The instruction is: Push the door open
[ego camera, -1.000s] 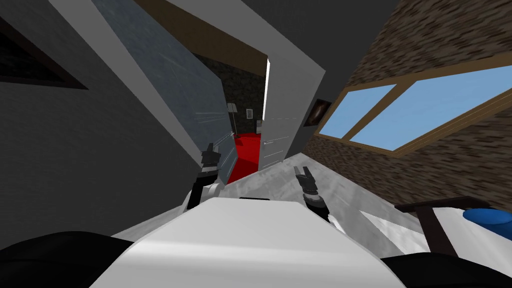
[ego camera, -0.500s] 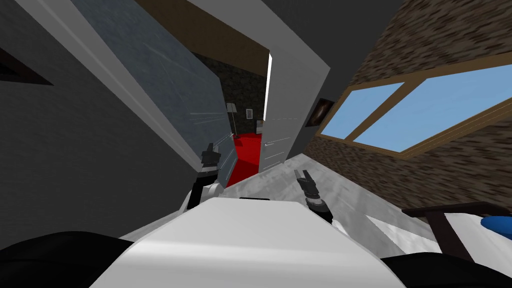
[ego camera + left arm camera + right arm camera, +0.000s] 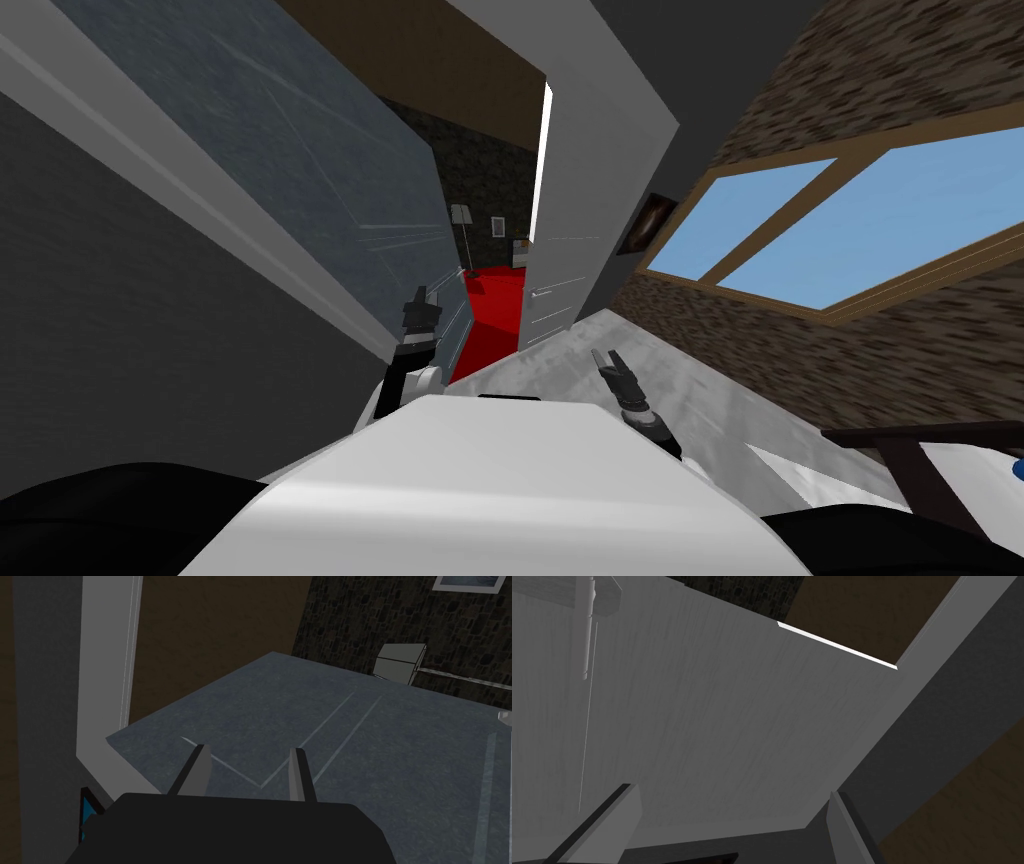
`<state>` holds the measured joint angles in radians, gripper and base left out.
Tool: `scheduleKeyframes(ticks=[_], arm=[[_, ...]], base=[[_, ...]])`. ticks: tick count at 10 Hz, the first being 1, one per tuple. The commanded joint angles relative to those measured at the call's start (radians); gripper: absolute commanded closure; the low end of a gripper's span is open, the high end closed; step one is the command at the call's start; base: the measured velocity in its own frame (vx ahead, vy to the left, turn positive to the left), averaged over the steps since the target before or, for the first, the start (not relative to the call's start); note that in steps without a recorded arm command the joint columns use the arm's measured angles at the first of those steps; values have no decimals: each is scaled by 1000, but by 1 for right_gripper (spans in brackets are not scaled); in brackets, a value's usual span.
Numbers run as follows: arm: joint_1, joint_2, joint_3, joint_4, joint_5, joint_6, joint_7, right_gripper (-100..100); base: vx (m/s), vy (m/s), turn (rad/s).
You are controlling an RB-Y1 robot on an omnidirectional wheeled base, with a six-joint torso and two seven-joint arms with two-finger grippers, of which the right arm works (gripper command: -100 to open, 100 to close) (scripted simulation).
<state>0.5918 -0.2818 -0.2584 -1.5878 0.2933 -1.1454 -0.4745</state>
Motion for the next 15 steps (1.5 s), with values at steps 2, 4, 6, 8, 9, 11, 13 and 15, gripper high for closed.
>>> scheduleKeyframes(ticks=[2, 4, 6, 8, 9, 11, 13, 15], arm=[[0, -16, -12, 47, 20, -34, -23, -100], [4, -33, -27, 94, 40, -71, -47, -100], [6, -45, -36, 126, 54, -96, -64, -100], [9, -56, -45, 156, 67, -120, -80, -100], [10, -61, -50, 172, 74, -132, -88, -100], [13, -72, -59, 202, 87, -157, -103, -100], [16, -83, -69, 233, 100, -181, -119, -100], [20, -99, -82, 277, 119, -216, -143, -100]], base=[[113, 37, -5], [122, 40, -10], [131, 22, -7], [104, 17, -4], [90, 23, -7], [90, 22, -6], [90, 27, -6], [137, 27, -9]])
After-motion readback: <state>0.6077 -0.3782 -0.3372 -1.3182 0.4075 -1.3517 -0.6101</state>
